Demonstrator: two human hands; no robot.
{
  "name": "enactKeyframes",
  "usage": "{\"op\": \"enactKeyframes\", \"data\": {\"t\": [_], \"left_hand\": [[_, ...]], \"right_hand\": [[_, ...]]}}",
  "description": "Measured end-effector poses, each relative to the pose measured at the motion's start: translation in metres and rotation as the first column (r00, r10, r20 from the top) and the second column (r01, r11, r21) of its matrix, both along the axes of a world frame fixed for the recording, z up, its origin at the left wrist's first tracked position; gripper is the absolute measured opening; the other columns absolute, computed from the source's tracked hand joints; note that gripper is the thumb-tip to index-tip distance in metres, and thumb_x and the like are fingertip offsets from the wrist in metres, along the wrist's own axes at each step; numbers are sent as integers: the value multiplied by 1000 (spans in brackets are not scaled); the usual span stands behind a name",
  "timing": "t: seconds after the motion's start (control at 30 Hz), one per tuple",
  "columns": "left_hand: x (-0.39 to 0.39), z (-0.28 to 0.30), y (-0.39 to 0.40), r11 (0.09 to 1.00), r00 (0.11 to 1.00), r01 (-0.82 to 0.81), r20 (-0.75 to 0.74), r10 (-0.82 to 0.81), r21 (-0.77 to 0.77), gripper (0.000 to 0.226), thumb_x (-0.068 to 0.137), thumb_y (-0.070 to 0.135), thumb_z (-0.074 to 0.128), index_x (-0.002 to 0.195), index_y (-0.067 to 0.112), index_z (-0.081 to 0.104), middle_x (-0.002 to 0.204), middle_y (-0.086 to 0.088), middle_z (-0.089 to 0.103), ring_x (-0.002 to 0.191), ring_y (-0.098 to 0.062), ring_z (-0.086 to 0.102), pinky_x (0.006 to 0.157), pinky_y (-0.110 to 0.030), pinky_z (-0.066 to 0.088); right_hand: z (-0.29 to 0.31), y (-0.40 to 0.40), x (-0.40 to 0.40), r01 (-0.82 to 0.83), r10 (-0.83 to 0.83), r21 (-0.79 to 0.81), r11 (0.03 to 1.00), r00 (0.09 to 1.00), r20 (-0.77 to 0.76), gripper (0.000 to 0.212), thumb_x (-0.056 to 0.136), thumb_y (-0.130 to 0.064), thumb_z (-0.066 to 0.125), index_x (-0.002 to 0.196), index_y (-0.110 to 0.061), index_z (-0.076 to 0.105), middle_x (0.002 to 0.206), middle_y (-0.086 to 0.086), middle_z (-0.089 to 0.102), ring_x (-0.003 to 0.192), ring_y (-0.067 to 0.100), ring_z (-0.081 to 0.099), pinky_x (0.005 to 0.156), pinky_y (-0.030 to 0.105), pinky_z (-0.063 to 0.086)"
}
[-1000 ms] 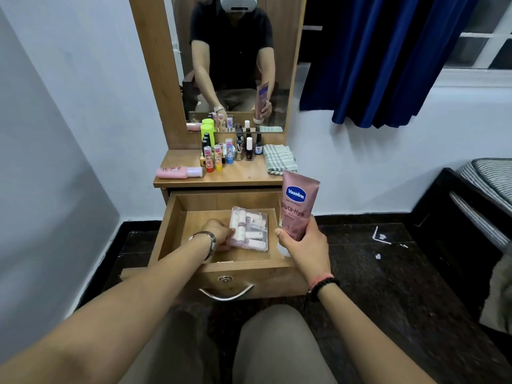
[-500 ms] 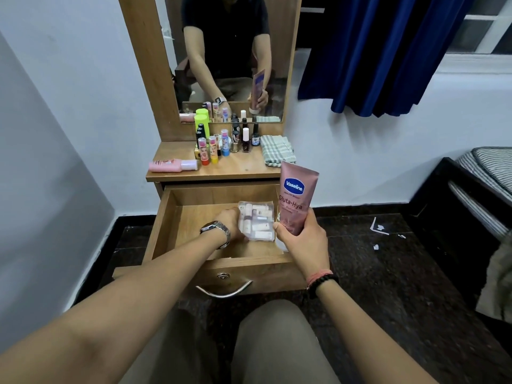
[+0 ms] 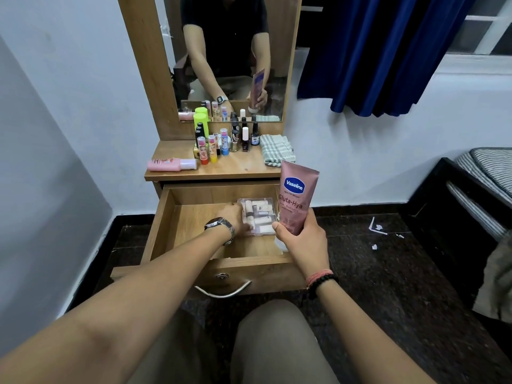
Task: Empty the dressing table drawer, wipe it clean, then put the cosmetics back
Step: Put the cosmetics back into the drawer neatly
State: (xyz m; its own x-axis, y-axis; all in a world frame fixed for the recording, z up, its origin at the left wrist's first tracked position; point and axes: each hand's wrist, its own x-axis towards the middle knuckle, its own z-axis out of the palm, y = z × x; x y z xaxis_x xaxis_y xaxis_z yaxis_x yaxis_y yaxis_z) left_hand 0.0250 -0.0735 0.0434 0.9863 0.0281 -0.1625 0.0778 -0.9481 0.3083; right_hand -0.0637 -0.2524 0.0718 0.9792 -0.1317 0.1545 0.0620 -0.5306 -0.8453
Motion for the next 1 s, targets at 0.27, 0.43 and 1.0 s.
{"op": "enactKeyframes", "data": {"t": [0.27, 0.43, 1.0], "left_hand": [[-61, 47, -13, 673, 963, 269, 183, -198, -689, 37, 95, 38, 49, 130, 26, 49, 118, 9, 56, 102, -8, 60, 82, -27, 55], [-81, 49, -14, 654, 968, 252, 178, -179, -713, 58, 80, 44, 69, 129, 26, 44, 120, 12, 57, 107, -4, 56, 86, -19, 47], [-66, 49, 50, 900, 937, -219, 176, 302, -376, 76, 76, 39, 74, 132, 12, 31, 115, -6, 62, 86, -21, 63, 58, -25, 45]], "right_hand": [[6, 3, -3, -63, 63, -28, 998, 998, -17, 53, 81, -46, 69, 121, -21, 44, 101, -7, 63, 93, 17, 65, 78, 30, 52], [6, 7, -8, -217, 197, -251, 943, 975, -101, 61, 88, -48, 56, 137, -22, 30, 107, 6, 68, 96, 30, 66, 78, 39, 52], [-2, 9, -5, -480, 411, -553, 681, 876, -253, 57, 91, -65, 33, 142, -47, 16, 133, -21, 55, 111, 11, 62, 92, 37, 49]]}}
